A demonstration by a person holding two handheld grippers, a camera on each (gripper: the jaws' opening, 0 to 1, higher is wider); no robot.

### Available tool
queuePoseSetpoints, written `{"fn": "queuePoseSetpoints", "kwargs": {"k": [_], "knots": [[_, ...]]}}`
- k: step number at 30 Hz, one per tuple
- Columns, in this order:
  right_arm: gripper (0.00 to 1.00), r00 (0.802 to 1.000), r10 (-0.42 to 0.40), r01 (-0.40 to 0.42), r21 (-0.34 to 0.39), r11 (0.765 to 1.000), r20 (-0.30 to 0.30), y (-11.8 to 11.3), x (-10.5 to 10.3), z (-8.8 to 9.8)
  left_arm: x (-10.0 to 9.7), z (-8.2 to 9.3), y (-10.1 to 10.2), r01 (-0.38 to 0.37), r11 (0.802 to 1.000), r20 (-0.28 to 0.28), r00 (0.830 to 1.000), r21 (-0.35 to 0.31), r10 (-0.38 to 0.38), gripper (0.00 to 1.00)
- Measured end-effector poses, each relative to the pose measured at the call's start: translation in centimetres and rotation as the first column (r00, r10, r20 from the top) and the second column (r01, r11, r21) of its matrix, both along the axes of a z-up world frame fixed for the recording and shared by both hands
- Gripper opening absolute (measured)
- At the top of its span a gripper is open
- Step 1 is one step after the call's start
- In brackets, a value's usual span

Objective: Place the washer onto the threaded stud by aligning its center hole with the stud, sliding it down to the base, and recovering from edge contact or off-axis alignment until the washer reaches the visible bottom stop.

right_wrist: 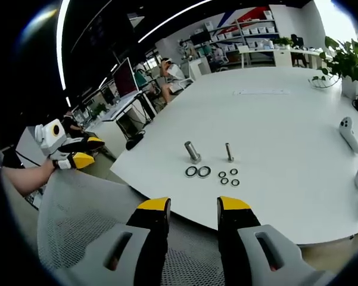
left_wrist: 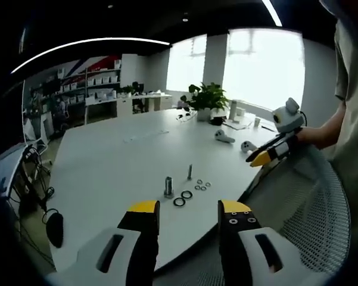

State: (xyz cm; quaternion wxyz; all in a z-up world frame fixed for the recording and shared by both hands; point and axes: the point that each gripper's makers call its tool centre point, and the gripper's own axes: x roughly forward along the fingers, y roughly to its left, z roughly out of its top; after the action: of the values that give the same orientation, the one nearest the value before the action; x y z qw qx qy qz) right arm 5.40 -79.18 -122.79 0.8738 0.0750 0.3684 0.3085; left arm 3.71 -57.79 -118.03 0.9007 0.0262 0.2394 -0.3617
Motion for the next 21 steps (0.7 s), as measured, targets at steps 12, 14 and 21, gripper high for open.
{"fn": "queuePoseSetpoints", "kwargs": {"k": [12, 14, 21], "knots": [[0.34, 1.0, 0.002, -0.002, -0.005, 1.0, -0.003, -0.2, 0.0, -0.1, -0.2, -0.5, -0.1, 0.002, 1.0, -0.031, 1.0, 0.011, -0.001, 0.37], [0.34, 1.0, 0.001, -0.001, -0.005, 1.0, -0.003, -0.3, 0.0, -0.1, -0.2, -0.5, -0.1, 0.002, 1.0, -0.024, 1.0, 0.012, -0.002, 0.37], [0.4, 0.985, 0.169, -0.166, -0.119, 0.979, 0.021, 0.5, 0.2, -0.1, -0.1, -0.5, 0.1, -0.011, 1.0, -0.022, 1.0, 0.015, 0.011, 0.37]]}}
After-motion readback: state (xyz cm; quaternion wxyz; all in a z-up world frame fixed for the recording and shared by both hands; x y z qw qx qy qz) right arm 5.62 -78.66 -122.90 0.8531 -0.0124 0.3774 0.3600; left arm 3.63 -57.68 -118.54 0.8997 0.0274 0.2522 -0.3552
